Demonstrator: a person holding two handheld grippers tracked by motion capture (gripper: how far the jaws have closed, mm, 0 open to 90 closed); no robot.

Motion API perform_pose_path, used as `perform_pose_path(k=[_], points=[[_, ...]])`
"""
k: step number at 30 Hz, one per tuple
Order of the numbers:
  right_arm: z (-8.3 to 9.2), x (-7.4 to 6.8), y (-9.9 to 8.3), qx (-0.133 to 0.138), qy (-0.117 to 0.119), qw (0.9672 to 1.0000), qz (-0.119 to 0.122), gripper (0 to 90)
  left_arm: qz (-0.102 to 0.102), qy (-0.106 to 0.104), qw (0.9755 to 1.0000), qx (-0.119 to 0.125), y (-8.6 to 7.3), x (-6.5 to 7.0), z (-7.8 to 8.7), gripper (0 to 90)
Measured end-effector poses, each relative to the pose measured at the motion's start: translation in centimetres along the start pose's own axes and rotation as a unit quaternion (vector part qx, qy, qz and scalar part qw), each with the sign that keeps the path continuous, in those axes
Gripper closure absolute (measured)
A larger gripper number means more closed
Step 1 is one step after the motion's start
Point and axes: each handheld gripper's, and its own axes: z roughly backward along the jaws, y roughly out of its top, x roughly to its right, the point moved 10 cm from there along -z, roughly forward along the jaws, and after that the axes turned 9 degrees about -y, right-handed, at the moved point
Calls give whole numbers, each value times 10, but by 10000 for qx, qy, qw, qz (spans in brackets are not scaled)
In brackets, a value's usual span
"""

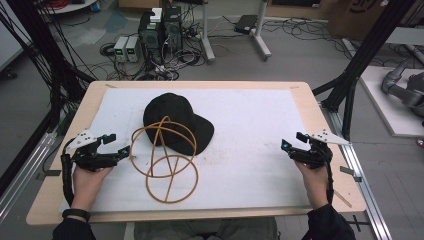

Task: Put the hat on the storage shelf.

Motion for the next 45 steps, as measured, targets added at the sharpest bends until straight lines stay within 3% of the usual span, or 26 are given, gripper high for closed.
perform_pose_path(k=[6, 14, 20, 21, 26, 29, 31, 33, 38, 41, 45], points=[[-1, 0, -1, -35, -2, 10000, -1, 274, -1, 0, 10000, 24, 1, 0, 0, 197], [1, 0, -1, -22, -33, 10000, -23, 274, 41, -172, 9997, 176, 6, 4, -5, 197], [0, -1, -1, -47, -30, 10000, -10, 274, -11, -366, 9992, 138, 17, 8, -18, 197], [-1, -1, -1, -33, -31, 10000, 11, 274, -13, -482, 9988, 99, 21, 11, -24, 197], [-2, -2, -2, -71, -12, 10000, 12, 274, -42, -541, 9985, 36, 26, 10, -34, 198], [-3, -2, -2, -81, -8, 10000, 13, 274, 135, -609, 9978, 230, 32, 6, -44, 197], [-3, -2, -2, -82, -17, 10000, 19, 274, 222, -656, 9974, 174, 33, 5, -50, 197], [-4, -1, -2, -89, 5, 10000, 26, 274, 206, -682, 9974, 92, 35, 6, -58, 197], [-4, -1, -3, -101, 2, 9999, 2, 275, 290, -852, 9957, 234, 42, 7, -71, 198], [-4, 0, -3, -109, -2, 9999, -3, 275, 350, -909, 9952, 131, 42, 8, -79, 200], [-4, 0, -3, -87, -10, 10000, 9, 275, 279, -869, 9958, 32, 42, 9, -87, 203]])
